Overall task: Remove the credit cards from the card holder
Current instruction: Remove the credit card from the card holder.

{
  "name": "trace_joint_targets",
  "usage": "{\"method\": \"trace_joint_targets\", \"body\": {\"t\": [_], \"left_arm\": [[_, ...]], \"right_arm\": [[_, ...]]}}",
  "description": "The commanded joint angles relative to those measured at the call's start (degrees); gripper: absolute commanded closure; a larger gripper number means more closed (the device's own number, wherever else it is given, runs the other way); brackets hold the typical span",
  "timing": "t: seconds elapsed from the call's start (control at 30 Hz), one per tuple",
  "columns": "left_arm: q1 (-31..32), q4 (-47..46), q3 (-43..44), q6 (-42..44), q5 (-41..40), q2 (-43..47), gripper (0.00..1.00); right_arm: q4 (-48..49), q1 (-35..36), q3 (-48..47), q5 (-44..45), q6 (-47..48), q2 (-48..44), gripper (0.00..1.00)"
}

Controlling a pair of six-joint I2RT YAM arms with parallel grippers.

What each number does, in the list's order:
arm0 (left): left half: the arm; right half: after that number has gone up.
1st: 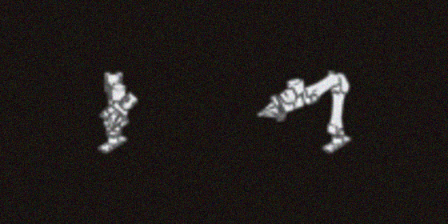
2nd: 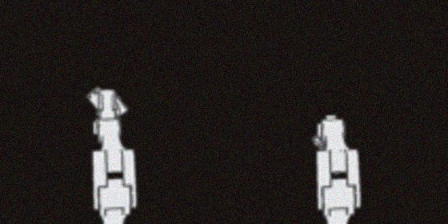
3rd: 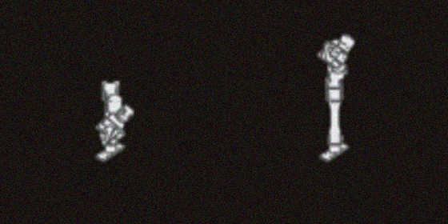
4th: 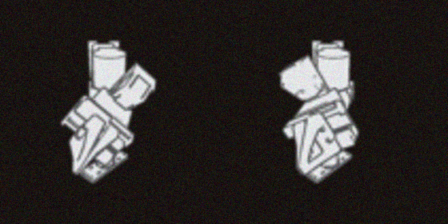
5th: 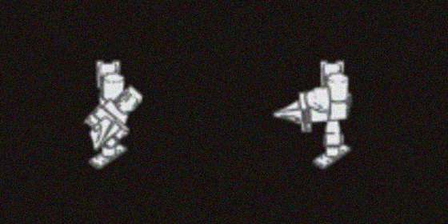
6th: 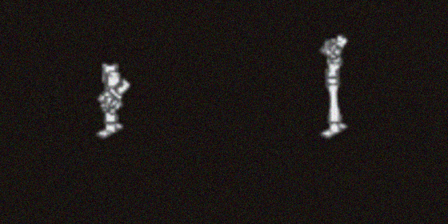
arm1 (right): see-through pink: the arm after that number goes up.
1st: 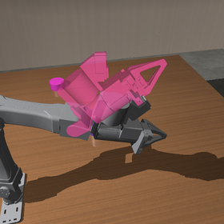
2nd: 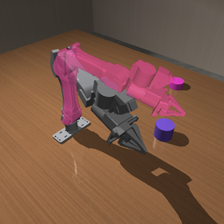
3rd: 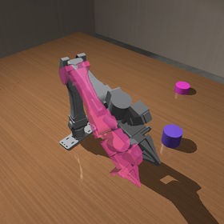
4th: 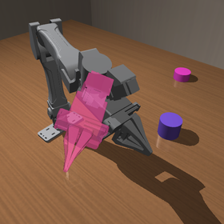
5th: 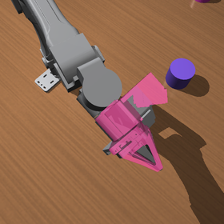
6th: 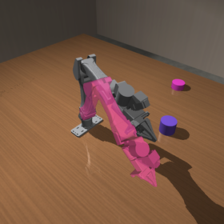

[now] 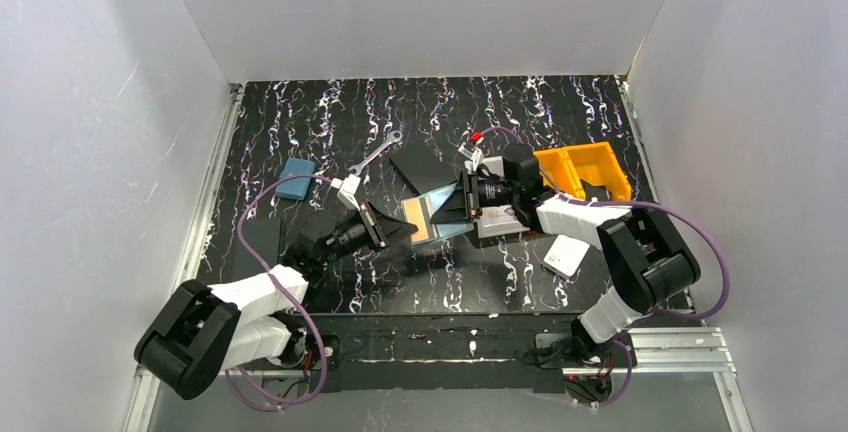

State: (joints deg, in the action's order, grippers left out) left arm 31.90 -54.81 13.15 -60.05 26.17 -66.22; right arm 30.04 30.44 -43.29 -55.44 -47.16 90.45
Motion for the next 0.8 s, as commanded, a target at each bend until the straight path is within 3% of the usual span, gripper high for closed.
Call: {"method": "trace_joint_targets", "body": {"t": [0.0, 0.4, 0.47, 0.63, 0.77], "left_arm": [[1.89, 6.07, 2.67, 3.09, -0.22, 0.40, 1.00], [6.01, 7.32, 6.01, 2.65, -4.29, -2.30, 1.00], [6.36, 7.73, 6.33, 2.68, -4.74, -2.62, 1.00], [6.75, 8.30, 6.65, 2.66, -5.42, -3.15, 1.00], [6.69, 9.26, 5.56, 2.83, -6.51, -2.39, 1.00]], "right_arm": [[1.97, 1.56, -3.76, -1.66, 1.36, 0.25, 0.72], [-7.27, 1.73, -5.58, 2.84, 8.75, -0.30, 0.75], [-7.37, 1.73, -5.64, 3.03, 8.99, -0.34, 0.79], [-7.37, 1.73, -6.10, 2.55, 9.06, 0.18, 0.98], [-7.05, 1.37, -6.19, 1.22, 9.27, 0.09, 0.99]]}}
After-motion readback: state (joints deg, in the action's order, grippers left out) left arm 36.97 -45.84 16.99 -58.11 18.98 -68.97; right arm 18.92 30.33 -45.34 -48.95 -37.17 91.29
